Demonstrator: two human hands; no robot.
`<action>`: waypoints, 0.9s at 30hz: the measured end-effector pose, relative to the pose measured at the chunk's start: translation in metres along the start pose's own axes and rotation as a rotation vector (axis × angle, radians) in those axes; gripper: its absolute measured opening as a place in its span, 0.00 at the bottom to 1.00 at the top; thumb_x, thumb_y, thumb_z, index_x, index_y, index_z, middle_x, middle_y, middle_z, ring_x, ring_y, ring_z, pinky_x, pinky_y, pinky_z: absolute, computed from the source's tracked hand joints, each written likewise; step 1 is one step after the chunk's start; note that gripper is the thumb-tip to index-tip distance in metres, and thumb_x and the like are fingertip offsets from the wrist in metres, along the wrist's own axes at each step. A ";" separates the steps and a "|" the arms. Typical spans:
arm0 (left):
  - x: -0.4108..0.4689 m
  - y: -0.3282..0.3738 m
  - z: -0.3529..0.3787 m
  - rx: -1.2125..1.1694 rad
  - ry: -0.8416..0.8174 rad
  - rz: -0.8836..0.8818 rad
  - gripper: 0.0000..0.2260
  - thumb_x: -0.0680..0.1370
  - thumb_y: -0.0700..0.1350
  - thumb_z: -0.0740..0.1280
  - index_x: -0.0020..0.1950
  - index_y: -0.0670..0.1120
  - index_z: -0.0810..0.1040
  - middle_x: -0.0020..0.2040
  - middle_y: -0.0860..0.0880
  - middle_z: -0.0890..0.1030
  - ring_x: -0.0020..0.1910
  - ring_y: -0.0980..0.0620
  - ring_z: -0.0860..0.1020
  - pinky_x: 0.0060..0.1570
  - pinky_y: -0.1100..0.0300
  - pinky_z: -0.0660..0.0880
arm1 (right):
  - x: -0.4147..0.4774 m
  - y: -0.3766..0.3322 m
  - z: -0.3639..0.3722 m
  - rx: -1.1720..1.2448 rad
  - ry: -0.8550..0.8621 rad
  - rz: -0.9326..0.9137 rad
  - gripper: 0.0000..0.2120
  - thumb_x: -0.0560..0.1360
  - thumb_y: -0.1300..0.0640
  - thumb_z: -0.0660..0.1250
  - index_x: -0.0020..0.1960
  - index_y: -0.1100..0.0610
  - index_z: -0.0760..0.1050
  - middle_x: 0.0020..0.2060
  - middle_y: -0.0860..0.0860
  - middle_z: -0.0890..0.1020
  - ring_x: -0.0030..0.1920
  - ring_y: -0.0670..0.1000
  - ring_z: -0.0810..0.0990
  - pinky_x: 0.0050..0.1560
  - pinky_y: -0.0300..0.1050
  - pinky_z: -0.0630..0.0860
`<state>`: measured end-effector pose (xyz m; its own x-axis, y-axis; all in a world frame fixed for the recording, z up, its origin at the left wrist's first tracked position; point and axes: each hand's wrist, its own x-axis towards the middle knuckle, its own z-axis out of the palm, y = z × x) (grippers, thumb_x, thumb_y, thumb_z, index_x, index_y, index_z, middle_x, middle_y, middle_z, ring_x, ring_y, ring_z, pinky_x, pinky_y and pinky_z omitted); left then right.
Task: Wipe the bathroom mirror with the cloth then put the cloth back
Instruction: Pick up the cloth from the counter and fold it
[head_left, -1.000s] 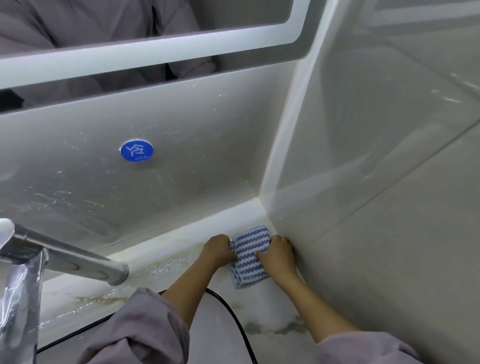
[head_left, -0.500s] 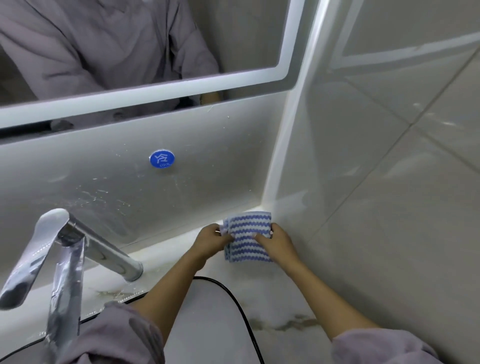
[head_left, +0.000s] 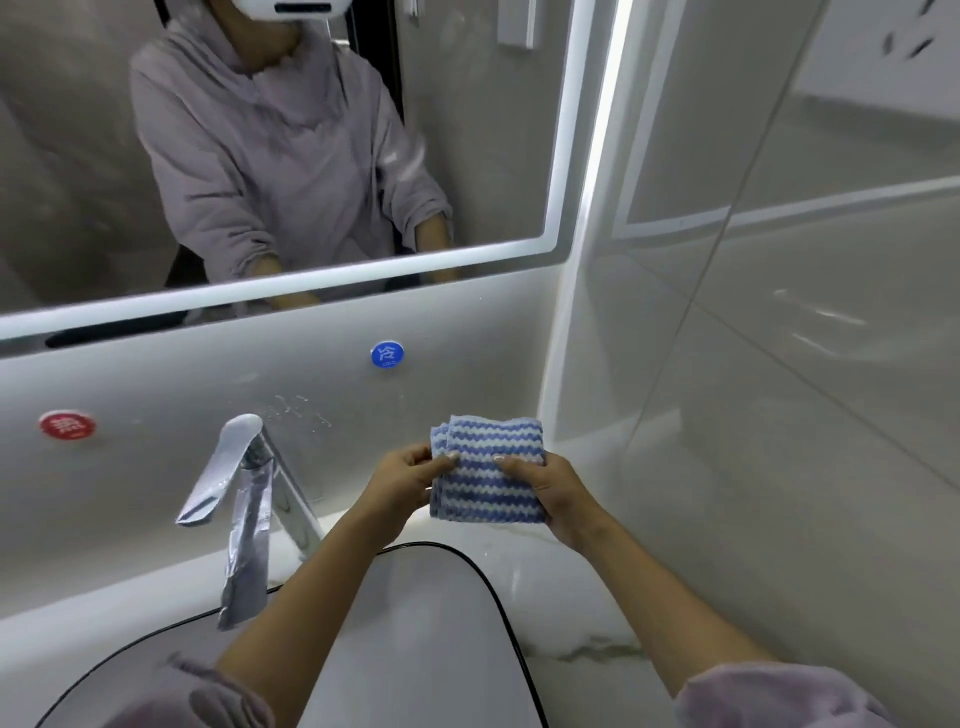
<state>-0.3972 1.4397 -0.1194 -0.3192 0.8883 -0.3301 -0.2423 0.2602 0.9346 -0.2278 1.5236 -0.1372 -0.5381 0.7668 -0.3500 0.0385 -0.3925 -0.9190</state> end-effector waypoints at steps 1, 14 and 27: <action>-0.007 0.003 -0.001 -0.006 0.000 0.015 0.09 0.75 0.39 0.69 0.54 0.40 0.79 0.49 0.43 0.84 0.46 0.47 0.82 0.48 0.55 0.80 | -0.006 -0.003 0.005 0.011 -0.019 0.002 0.16 0.75 0.55 0.70 0.61 0.59 0.75 0.54 0.57 0.83 0.52 0.58 0.83 0.53 0.53 0.81; -0.092 0.016 -0.027 -0.083 0.070 0.112 0.11 0.72 0.38 0.71 0.53 0.37 0.80 0.46 0.41 0.85 0.41 0.47 0.84 0.36 0.59 0.80 | -0.072 -0.024 0.053 0.073 -0.257 0.024 0.15 0.74 0.56 0.70 0.58 0.60 0.76 0.47 0.55 0.86 0.45 0.54 0.85 0.40 0.45 0.81; -0.161 0.016 -0.042 -0.110 0.283 0.210 0.08 0.72 0.40 0.73 0.50 0.43 0.82 0.43 0.45 0.86 0.39 0.50 0.84 0.34 0.60 0.79 | -0.106 -0.027 0.082 -0.010 -0.370 0.002 0.16 0.72 0.58 0.71 0.57 0.64 0.76 0.51 0.60 0.84 0.50 0.58 0.84 0.46 0.50 0.82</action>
<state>-0.3879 1.2850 -0.0564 -0.6095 0.7742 -0.1707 -0.2367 0.0278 0.9712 -0.2409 1.4120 -0.0602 -0.8062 0.5295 -0.2639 0.0473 -0.3870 -0.9209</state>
